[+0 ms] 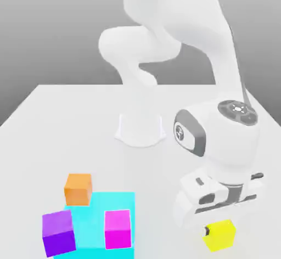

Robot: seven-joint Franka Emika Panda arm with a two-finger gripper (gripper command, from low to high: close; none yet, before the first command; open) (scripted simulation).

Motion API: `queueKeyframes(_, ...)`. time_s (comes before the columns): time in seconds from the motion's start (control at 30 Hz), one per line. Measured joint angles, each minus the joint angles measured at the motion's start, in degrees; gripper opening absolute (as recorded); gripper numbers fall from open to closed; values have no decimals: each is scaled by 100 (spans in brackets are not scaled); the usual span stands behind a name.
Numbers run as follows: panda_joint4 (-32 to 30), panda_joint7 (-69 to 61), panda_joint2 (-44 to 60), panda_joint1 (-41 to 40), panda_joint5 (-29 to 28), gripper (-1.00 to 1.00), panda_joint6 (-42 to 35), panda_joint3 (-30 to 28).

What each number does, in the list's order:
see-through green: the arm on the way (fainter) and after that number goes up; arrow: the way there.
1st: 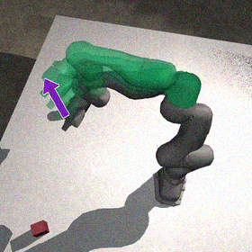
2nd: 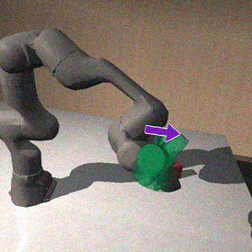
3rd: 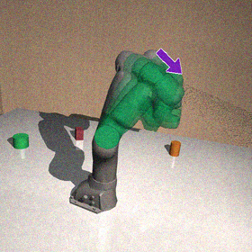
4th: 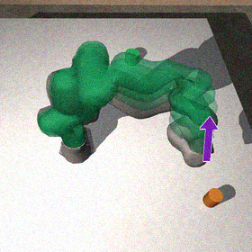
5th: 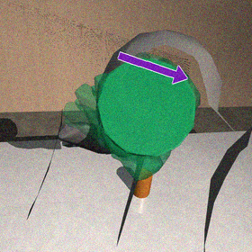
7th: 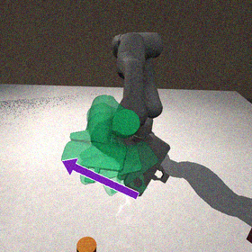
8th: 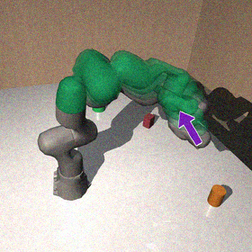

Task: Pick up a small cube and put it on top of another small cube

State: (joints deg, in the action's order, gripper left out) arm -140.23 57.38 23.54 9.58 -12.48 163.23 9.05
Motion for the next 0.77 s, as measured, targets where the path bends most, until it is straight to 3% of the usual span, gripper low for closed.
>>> queueKeyframes(0.23, -164, -338, -872, -262, 454, -100, -705, 320)
queueKeyframes(0.5, 568, -583, -2062, -1611, 1138, -100, -2588, -576)
queueKeyframes(0.63, 523, -600, -1680, -1742, 1211, -100, -2150, -602)
queueKeyframes(0.67, 493, -592, -1570, -1740, 1201, 100, -2011, -605)
queueKeyframes(0.77, 493, -592, -1570, -1740, 1201, 100, -2011, -605)
